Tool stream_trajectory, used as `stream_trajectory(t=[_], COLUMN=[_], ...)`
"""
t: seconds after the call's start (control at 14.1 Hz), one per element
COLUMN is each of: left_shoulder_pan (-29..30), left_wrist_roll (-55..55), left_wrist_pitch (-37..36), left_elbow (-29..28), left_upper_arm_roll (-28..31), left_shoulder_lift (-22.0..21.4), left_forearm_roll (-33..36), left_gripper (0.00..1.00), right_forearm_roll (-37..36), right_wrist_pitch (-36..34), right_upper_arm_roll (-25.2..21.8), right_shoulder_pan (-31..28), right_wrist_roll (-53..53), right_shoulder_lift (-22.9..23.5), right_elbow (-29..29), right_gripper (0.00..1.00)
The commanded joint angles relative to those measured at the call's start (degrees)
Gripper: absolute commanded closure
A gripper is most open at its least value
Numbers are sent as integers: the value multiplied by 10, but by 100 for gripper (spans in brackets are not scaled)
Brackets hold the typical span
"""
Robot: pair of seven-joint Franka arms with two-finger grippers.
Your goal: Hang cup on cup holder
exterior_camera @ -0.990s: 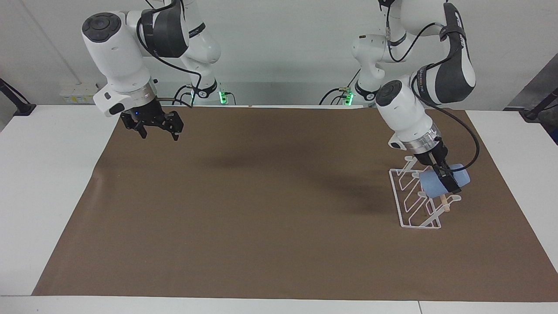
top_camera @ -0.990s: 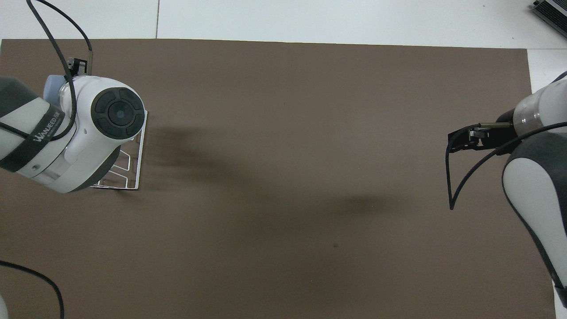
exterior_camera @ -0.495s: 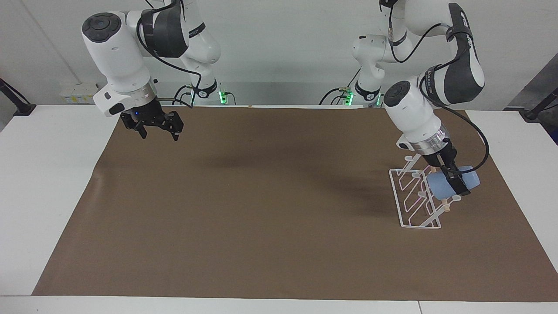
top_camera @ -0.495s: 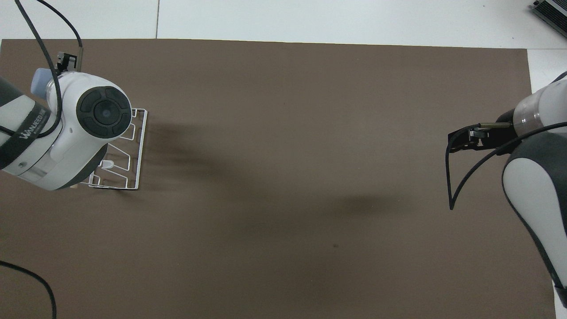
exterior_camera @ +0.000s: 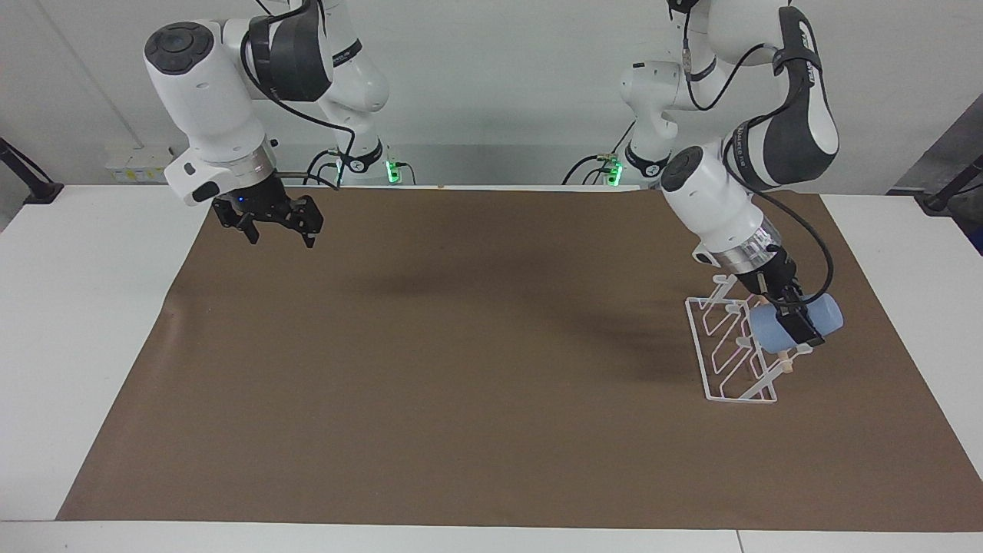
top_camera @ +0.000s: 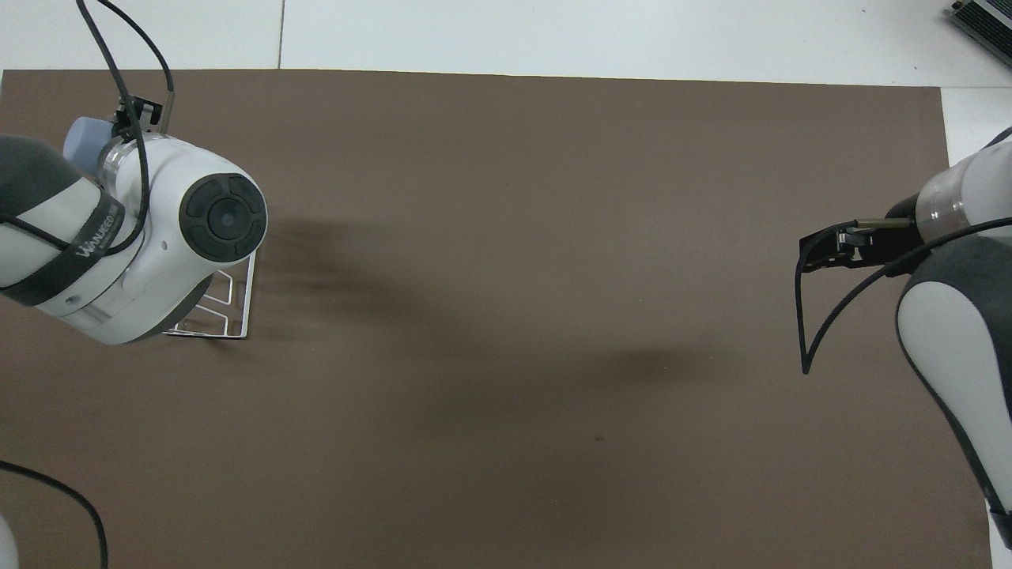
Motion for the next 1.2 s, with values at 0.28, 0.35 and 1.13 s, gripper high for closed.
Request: stream_trajectory(t=[0.28,0.35,1.13], left_shoulder_pan=[-23,-23,-22], left_wrist_roll=[-88,-88,-46], left_wrist_pitch=[-24,-24,14], left_elbow=[-48,-49,-62], left_upper_arm_roll=[2,2,0], left_shoulder_lift=[-7,-7,-13], left_forearm_roll=[91,91,86], left_gripper=[100,100,0], right_forearm_roll=[16,16,16], right_wrist_pitch=[9,9,9], right_upper_arm_roll=[-2,-1,-2], right_shoulder_pan=[-5,-5,-5], right_wrist_roll=[-19,-19,-19], right_shoulder_lift=[-14,-14,-14], right_elbow=[-13,-13,-13], right_gripper=[0,0,0])
